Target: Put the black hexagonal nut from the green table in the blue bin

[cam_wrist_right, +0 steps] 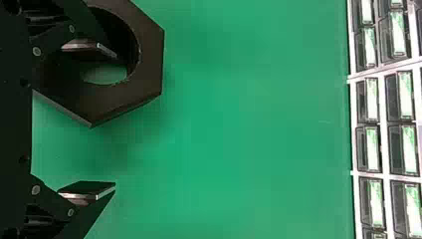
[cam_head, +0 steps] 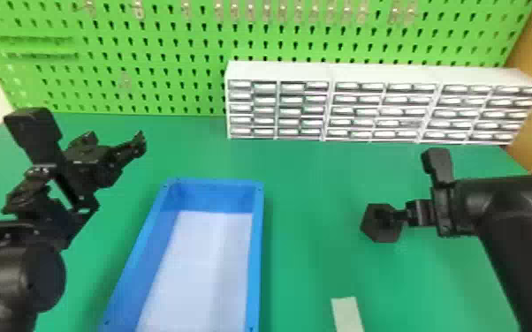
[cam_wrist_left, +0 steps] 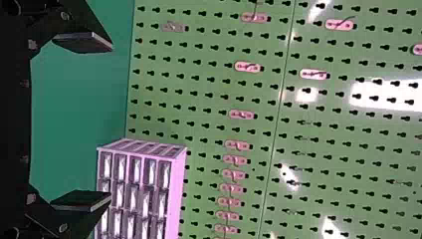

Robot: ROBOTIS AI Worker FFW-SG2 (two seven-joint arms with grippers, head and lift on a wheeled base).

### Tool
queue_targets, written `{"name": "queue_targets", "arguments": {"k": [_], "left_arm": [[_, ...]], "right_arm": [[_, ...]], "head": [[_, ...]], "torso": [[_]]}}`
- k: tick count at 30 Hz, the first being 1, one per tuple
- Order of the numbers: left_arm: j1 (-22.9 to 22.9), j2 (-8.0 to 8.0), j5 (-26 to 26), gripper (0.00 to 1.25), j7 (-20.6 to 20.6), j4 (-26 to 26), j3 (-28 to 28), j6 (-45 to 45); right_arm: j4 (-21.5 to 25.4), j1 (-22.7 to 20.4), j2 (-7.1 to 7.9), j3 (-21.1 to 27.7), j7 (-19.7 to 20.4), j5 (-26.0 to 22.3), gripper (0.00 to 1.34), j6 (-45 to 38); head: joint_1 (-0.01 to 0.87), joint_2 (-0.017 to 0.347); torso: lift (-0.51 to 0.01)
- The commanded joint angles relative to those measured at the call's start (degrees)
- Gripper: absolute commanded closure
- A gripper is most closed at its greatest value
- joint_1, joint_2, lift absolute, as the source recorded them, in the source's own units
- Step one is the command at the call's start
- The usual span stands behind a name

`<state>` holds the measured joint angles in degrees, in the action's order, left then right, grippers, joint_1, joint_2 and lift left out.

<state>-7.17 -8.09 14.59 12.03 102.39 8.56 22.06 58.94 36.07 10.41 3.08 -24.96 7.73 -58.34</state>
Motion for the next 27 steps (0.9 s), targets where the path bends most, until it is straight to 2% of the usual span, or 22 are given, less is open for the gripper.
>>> {"name": "queue_targets", "arguments": {"k": [1, 27], "left_arm": [[0.0, 0.0, 0.0, 0.22, 0.0, 0.0, 0.0, 0.0], [-0.1, 0.0, 0.0, 0.22, 0.0, 0.0, -0.1, 0.1]], "right_arm": [[-0.1, 0.0, 0.05, 0.0, 0.0, 0.1, 0.35, 0.1], [-1.0, -0.6, -0.04, -0.4, 0.0, 0.6, 0.35, 0.6]], "head": [[0.666, 0.032], [0.666, 0.032]], "torso": [[-0.1], [-0.1]]}}
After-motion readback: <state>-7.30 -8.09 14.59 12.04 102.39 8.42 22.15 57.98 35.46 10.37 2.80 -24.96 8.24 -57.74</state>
